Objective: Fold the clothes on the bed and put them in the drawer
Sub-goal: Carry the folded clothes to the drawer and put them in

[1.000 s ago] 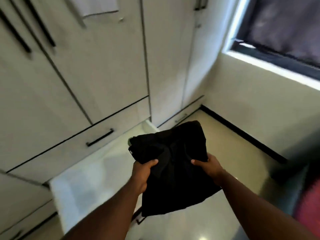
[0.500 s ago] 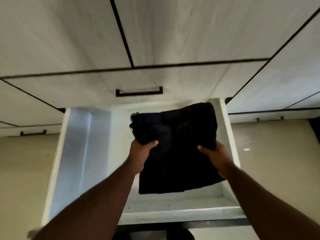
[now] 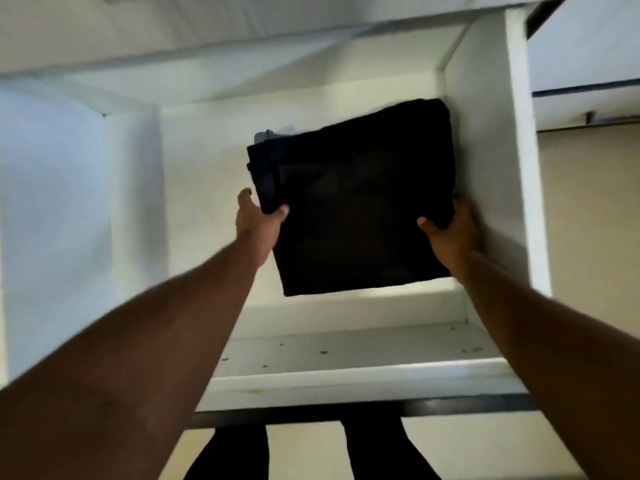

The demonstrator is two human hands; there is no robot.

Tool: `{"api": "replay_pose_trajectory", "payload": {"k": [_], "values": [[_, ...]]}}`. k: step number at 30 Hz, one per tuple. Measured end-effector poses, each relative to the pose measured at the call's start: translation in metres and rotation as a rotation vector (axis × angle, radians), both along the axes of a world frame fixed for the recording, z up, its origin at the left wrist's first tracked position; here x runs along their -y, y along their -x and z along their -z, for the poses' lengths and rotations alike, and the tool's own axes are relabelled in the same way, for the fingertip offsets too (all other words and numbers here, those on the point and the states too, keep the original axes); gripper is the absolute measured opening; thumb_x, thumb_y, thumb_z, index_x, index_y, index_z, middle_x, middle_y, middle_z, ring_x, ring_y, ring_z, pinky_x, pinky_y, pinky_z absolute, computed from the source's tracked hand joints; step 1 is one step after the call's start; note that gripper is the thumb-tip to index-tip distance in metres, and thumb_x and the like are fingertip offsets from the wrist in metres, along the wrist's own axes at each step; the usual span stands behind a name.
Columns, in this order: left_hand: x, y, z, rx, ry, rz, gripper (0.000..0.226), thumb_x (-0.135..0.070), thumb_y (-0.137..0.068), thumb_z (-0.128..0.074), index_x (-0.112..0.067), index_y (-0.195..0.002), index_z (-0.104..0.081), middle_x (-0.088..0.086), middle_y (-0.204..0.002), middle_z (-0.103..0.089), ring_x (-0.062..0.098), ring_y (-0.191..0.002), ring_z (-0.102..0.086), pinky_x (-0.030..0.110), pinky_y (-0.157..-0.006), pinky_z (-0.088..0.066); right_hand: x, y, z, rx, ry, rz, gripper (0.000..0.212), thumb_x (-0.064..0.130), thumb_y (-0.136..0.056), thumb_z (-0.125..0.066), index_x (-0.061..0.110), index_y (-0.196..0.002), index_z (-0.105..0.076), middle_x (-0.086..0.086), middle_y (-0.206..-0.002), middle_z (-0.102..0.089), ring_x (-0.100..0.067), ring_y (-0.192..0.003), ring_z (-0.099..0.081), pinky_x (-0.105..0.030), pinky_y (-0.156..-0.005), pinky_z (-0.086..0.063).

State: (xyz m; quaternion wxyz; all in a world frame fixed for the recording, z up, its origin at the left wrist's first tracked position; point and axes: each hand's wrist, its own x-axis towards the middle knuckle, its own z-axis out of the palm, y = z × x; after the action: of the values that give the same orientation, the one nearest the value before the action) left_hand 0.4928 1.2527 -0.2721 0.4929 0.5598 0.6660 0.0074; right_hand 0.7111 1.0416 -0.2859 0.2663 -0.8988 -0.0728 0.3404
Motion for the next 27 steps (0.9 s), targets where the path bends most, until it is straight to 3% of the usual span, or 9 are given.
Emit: {"api": "replay_pose_trajectory", "payload": {"k": [3,7,9,11,13,15,18,21,27], "values": [[0.039,0.010,-0.048,-0.075,0.050,0.238,0.067,-0.020,-0.084,-0.074,-0.013,-0.142,-0.041,0.013,-0.128,-0.057,0.029,-0.115,-0.057,0.035,-0.096,-0.047,0.034,0.035,-0.065,-0.011,0.133,-0.222,0.076,0.036,-0.088,-0.067,0.019,-0.150,-0.027,-0.016,-0.143,-0.043,-0.037,-0.129,-0.043,-0.046,-0.105,-0.038],[0.115,-0.003,-0.172,0.067,0.362,0.597,0.039,-0.006,-0.084,-0.070,-0.015,-0.119,-0.055,0.008,-0.093,-0.064,0.013,-0.069,-0.057,0.016,-0.052,-0.044,0.103,0.099,-0.192,0.009,0.191,-0.362,0.068,0.039,-0.090,-0.063,0.025,-0.149,-0.031,-0.006,-0.148,-0.040,-0.026,-0.134,-0.038,-0.038,-0.108,-0.034],[0.151,-0.009,-0.225,0.115,0.356,0.790,0.052,-0.019,-0.067,-0.072,-0.014,-0.117,-0.058,0.007,-0.086,-0.062,0.019,-0.077,-0.059,0.021,-0.065,-0.048,0.135,0.131,-0.260,0.044,0.226,-0.341,0.065,0.038,-0.092,-0.060,0.028,-0.149,-0.031,-0.001,-0.150,-0.038,-0.023,-0.137,-0.035,-0.036,-0.108,-0.034],[0.190,-0.008,-0.267,0.148,0.353,0.946,0.061,-0.022,-0.060,-0.069,-0.005,-0.118,-0.060,0.011,-0.081,-0.059,0.024,-0.083,-0.058,0.025,-0.076,-0.044,0.167,0.169,-0.317,0.094,0.278,-0.251,0.063,0.039,-0.092,-0.059,0.029,-0.148,-0.031,-0.001,-0.151,-0.037,-0.024,-0.137,-0.035,-0.035,-0.107,-0.035],[0.235,0.001,-0.329,0.182,0.345,1.129,0.049,-0.014,-0.072,-0.076,-0.006,-0.118,-0.060,0.016,-0.081,-0.061,0.026,-0.076,-0.061,0.021,-0.068,-0.043,0.201,0.214,-0.365,0.173,0.291,-0.095,0.061,0.038,-0.092,-0.059,0.029,-0.147,-0.034,-0.002,-0.147,-0.041,-0.025,-0.133,-0.039,-0.036,-0.104,-0.039],[0.274,0.013,-0.378,0.254,0.388,1.228,0.036,-0.010,-0.084,-0.072,-0.012,-0.118,-0.060,0.006,-0.078,-0.061,0.015,-0.065,-0.055,0.020,-0.052,-0.038,0.225,0.252,-0.396,0.228,0.273,0.069,0.059,0.037,-0.092,-0.059,0.028,-0.145,-0.036,-0.003,-0.144,-0.043,-0.026,-0.131,-0.041,-0.037,-0.101,-0.041],[0.347,0.050,-0.430,0.262,0.498,1.392,0.032,-0.017,-0.087,-0.070,-0.020,-0.117,-0.060,0.007,-0.091,-0.066,0.018,-0.073,-0.056,0.025,-0.057,-0.038,0.276,0.325,-0.434,0.295,0.278,0.333,0.057,0.038,-0.092,-0.059,0.026,-0.143,-0.039,-0.003,-0.140,-0.046,-0.027,-0.128,-0.043,-0.040,-0.100,-0.042],[0.423,0.108,-0.457,0.242,0.571,1.575,0.029,-0.020,-0.089,-0.068,-0.022,-0.118,-0.060,0.004,-0.098,-0.066,0.019,-0.082,-0.059,0.029,-0.066,-0.042,0.334,0.407,-0.457,0.332,0.299,0.583,0.053,0.036,-0.090,-0.062,0.024,-0.139,-0.045,-0.005,-0.133,-0.051,-0.028,-0.125,-0.046,-0.043,-0.100,-0.043],[0.556,0.236,-0.474,0.202,0.689,1.810,0.013,-0.020,-0.094,-0.061,-0.021,-0.107,-0.059,-0.004,-0.085,-0.065,0.014,-0.066,-0.059,0.024,-0.060,-0.040,0.435,0.565,-0.461,0.309,0.299,0.933,0.041,0.031,-0.087,-0.062,0.019,-0.126,-0.057,-0.009,-0.124,-0.059,-0.029,-0.119,-0.051,-0.036,-0.098,-0.039]]}}
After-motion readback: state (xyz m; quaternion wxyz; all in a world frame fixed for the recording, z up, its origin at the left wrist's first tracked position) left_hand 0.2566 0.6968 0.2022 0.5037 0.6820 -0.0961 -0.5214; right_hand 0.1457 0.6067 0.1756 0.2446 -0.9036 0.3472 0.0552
